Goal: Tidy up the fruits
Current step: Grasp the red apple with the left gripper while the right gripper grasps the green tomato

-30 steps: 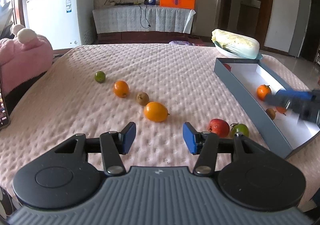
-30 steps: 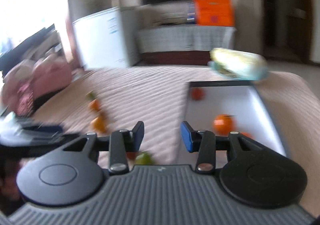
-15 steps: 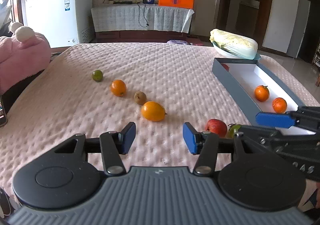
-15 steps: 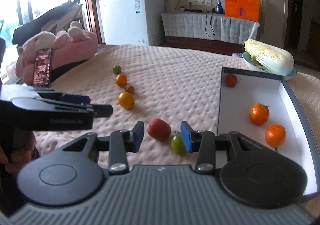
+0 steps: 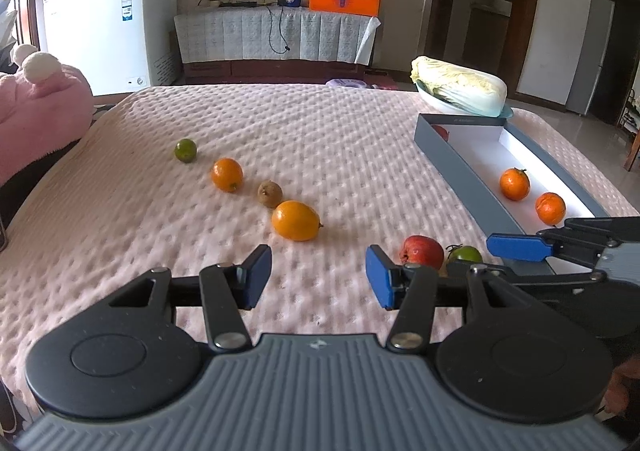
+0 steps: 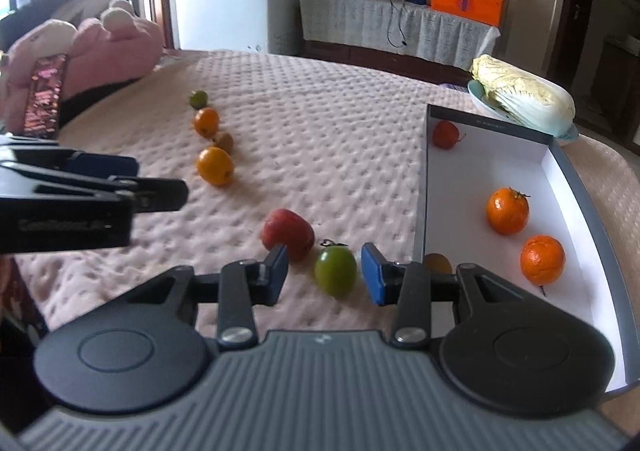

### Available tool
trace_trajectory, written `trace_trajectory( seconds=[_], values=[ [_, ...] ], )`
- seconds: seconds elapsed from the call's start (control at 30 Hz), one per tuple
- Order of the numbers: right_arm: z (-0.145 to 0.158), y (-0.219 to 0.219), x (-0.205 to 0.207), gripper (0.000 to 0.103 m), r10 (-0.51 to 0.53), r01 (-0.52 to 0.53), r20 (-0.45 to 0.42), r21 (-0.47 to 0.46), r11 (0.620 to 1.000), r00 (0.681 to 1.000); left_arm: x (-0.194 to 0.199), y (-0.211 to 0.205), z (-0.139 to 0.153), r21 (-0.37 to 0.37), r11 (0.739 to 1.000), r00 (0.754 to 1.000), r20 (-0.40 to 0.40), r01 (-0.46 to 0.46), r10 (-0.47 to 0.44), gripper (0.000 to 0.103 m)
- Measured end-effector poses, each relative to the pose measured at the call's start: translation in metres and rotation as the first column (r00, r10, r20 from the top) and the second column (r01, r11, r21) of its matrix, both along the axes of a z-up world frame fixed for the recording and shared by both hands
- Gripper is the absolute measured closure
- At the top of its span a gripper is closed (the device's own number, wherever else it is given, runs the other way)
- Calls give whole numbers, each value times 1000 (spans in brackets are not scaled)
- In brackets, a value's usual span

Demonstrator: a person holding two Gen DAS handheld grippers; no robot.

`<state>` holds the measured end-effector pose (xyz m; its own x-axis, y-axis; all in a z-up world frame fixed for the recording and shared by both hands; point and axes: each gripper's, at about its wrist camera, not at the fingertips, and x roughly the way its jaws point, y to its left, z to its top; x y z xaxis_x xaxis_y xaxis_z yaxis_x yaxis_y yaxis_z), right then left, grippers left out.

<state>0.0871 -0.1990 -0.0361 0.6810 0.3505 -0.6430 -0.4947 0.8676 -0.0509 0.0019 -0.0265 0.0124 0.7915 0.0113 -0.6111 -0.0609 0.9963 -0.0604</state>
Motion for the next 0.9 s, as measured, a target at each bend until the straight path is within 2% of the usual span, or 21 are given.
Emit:
trace_trajectory(
  seconds=[0.2, 0.3, 0.4, 0.47, 0.67, 0.9],
  values=[
    [-13, 17, 1, 60, 13, -13, 5, -118, 993, 1000, -2, 5, 0, -5, 1000, 1000, 2, -3, 3, 45],
    [-14, 20, 2, 61, 16, -15, 9, -130, 991, 1000, -3, 8, 0, -4, 1000, 1000, 3, -6, 6, 45],
    [-14, 17, 6, 63, 9, -10, -6, -107, 994, 1000, -4, 10, 0, -2, 1000, 1000, 1, -7, 7, 45],
    [-13, 16, 6, 74, 5, -6, -10, -102, 995, 1000, -4, 11, 0, -2, 1000, 1000, 0, -8, 8, 45],
    [-10, 7, 6, 75, 20, -22, -30, -63, 998, 999, -2, 7, -2, 14, 1000, 1000, -6, -12, 12, 45],
    [18, -21, -4, 75, 8, -7, -4, 127, 992, 1000, 1, -4, -6, 38, 999, 1000, -14, 18, -18, 45]
  ],
)
